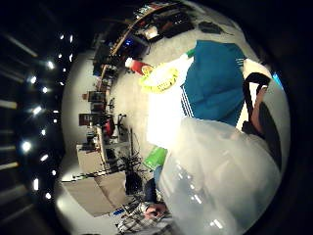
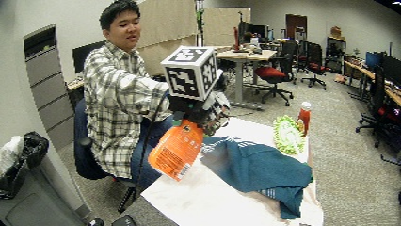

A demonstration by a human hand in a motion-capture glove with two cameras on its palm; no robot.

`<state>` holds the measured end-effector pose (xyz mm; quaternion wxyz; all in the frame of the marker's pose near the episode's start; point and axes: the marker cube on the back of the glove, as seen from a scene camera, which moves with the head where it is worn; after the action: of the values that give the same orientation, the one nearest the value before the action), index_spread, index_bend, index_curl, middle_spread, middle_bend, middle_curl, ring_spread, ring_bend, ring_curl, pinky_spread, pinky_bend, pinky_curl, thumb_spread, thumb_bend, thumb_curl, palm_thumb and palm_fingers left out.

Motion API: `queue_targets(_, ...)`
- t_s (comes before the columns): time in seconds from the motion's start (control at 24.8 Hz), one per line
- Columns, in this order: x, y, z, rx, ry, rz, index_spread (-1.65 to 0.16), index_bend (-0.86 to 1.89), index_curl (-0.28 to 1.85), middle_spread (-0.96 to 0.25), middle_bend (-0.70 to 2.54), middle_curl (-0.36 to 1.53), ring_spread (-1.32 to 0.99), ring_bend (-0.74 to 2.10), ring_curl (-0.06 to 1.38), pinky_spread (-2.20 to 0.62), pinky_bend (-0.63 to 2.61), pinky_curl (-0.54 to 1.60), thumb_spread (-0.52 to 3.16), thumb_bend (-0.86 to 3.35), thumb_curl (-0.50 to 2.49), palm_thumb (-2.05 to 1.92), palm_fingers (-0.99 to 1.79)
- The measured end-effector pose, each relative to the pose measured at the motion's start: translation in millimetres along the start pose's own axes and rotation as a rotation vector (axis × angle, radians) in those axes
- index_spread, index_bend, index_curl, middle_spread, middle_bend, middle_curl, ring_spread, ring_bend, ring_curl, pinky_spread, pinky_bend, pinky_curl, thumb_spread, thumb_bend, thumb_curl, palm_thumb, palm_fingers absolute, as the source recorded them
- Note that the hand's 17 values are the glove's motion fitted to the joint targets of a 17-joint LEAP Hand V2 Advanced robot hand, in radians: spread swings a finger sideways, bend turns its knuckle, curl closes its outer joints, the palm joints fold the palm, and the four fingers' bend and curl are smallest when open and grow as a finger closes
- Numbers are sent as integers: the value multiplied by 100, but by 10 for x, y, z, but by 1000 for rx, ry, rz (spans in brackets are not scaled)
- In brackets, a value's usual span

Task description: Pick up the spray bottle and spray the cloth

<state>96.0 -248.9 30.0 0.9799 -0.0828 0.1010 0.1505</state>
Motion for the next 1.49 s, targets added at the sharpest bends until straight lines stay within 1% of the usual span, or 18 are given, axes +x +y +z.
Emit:
queue_targets(0.28,-146,-53,279,-68,245,-8,-25,40,58,-13,61,51,-21,59,47,-11,29,38,-12,-3,72,107,134)
queue_targets(0.6,-108,-46,343,-107,392,-10,-26,40,58,-13,61,51,-21,59,47,-12,29,38,-13,-3,72,106,134)
queue_targets(1.09,-178,31,365,-115,422,-46,-26,40,58,-13,62,51,-21,59,47,-12,29,38,-14,-3,72,106,134)
queue_targets(1.49,-202,56,321,-85,333,-65,-26,40,58,-13,62,51,-21,59,47,-12,29,38,-14,-3,72,106,134)
